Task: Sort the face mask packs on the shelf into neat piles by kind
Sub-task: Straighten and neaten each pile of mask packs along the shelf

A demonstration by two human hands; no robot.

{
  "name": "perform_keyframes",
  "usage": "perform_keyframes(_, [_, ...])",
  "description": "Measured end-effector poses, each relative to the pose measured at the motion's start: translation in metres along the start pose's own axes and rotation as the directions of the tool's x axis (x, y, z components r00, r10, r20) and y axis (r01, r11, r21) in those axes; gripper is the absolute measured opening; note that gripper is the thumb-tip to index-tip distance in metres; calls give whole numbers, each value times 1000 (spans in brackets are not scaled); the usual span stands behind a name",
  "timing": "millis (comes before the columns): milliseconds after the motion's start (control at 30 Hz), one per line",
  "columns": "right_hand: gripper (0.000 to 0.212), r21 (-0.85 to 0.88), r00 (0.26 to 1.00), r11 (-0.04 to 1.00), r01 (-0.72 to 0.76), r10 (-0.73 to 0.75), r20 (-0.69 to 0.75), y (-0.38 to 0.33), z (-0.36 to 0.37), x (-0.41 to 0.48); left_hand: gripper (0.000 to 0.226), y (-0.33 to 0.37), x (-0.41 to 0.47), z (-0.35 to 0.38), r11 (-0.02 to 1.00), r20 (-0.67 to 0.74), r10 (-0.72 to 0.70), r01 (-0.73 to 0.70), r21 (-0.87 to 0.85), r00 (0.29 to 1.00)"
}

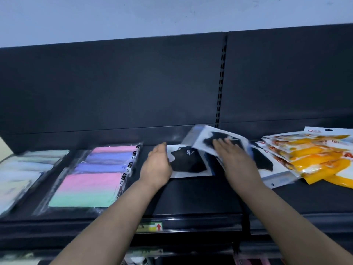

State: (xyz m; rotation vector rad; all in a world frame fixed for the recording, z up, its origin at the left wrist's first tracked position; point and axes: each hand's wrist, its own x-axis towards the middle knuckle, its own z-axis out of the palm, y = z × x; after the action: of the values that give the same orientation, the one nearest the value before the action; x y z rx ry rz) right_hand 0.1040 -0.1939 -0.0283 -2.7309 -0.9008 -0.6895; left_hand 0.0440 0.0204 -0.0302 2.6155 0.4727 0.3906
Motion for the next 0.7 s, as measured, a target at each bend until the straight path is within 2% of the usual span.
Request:
perform_keyframes(67, [77,38,988,987,154,-155,12,-21,13,-1,62,-6,-4,-14,997,-129,-34,23,-80,991])
perform_keyframes(100, [82,51,978,983,176,-181,106,-30,19,-3,64,-8,-7,-19,995,-169,-36,20,-95,985])
perform_keyframes(167, [88,95,931,989,111,-137,338,-42,31,-13,65,-17,-15,-26,998,-182,2,-15,-68,983])
perform_keyframes(233, [85,120,874,990,67,-117,471,-45,43,-23,64,-28,-23,-24,998,-132,53,-57,-21,990])
perform_keyframes(333, [67,160,859,987,23,-102,503,-48,49,-27,53,-41,-22,-13,991,-31,136,-136,11,990])
perform_keyframes(400, [59,193,850,981,-23,-82,521,-51,49,-22,48,-44,-19,-4,976,134,209,-215,37,969])
perform_keyframes(467, [55,225,852,972,-61,-66,519,-52,50,-18,59,-42,-18,8,940,318,276,-323,108,907])
perform_keyframes(533, [54,245,855,967,-75,-64,515,-53,53,-15,70,-42,-18,21,911,425,270,-373,178,864])
perform_keyframes(600, [53,262,853,961,-87,-64,519,-55,56,-14,72,-46,-18,32,922,468,198,-326,209,861])
perform_keyframes(700, [52,250,857,965,-85,-57,513,-57,62,-10,69,-48,-15,42,941,454,150,-268,208,878])
